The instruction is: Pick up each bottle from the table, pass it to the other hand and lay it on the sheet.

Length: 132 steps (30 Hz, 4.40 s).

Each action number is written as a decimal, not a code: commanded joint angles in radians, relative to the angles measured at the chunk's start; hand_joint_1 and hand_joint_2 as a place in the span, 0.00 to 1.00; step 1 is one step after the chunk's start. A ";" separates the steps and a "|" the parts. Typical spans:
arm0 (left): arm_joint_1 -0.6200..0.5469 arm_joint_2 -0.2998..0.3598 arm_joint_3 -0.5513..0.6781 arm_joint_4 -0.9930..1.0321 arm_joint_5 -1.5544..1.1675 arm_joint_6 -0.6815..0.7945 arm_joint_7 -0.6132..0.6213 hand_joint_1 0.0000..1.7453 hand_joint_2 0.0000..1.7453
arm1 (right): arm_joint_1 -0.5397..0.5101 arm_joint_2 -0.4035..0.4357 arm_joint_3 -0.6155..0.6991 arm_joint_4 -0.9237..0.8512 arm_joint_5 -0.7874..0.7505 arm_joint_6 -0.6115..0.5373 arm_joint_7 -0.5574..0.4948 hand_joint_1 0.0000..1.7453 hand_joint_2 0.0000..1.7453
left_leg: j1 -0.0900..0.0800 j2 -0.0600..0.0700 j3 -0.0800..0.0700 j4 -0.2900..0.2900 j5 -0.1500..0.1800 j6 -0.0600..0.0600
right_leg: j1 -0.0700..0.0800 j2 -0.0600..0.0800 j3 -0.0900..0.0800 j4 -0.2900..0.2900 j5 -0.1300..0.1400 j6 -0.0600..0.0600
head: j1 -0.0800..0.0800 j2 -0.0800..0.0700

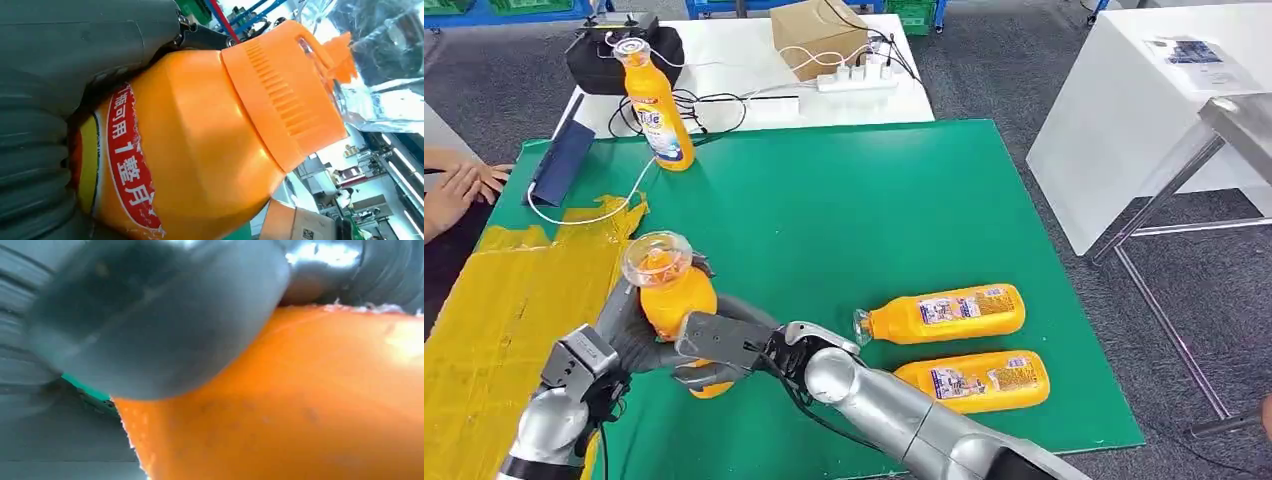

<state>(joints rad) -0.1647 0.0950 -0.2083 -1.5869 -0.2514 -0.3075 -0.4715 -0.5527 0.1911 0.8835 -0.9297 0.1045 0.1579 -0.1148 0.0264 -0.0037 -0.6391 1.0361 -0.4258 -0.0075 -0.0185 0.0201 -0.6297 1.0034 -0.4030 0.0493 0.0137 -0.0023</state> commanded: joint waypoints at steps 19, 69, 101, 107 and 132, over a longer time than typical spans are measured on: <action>0.155 0.181 0.058 0.431 -1.241 0.844 0.319 1.00 1.00 | 0.475 -0.489 -0.367 -0.624 0.253 -0.045 -0.073 0.00 1.00 | -0.002 -0.004 0.008 -0.003 -0.005 0.003 | -0.001 -0.007 0.010 -0.003 -0.006 0.000 | 0.000 0.000; 0.071 0.226 -0.095 0.460 -0.745 0.675 0.074 0.00 0.00 | 0.497 -0.996 -0.189 -0.592 0.358 0.197 0.265 0.00 1.00 | -0.002 -0.004 0.012 -0.003 -0.003 0.005 | -0.002 -0.006 0.015 -0.005 -0.003 0.002 | -0.001 0.000; 0.227 -0.033 0.235 -0.022 0.221 -0.029 0.007 0.00 0.00 | 0.468 -0.578 -0.309 -0.324 0.467 0.009 0.229 1.00 1.00 | 0.003 0.010 0.021 -0.004 -0.009 0.002 | 0.004 0.008 0.021 -0.007 -0.001 0.001 | 0.000 0.000; 0.241 -0.050 0.227 -0.060 0.336 -0.124 0.031 0.00 0.00 | 0.585 -0.415 -0.539 -0.574 0.173 -0.046 0.021 1.00 1.00 | 0.002 0.009 0.024 -0.006 -0.009 0.001 | 0.004 0.006 0.020 -0.007 -0.004 -0.002 | -0.001 0.000; 0.199 -0.041 0.005 -0.074 0.347 -0.160 0.086 0.00 1.00 | 0.342 -0.248 -0.265 -0.392 0.105 0.034 -0.012 1.00 1.00 | 0.004 0.005 0.011 -0.001 -0.007 0.000 | 0.004 0.007 0.011 -0.003 -0.004 0.000 | -0.001 0.000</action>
<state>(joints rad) 0.0629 0.0465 -0.1495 -1.6781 0.1251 -0.4788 -0.3738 -0.1352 -0.0710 0.5352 -1.4282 0.2152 0.1850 -0.1347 0.0306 0.0009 -0.6309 1.0359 -0.4327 -0.0086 -0.0142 0.0281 -0.6211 1.0011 -0.4065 0.0506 0.0130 -0.0023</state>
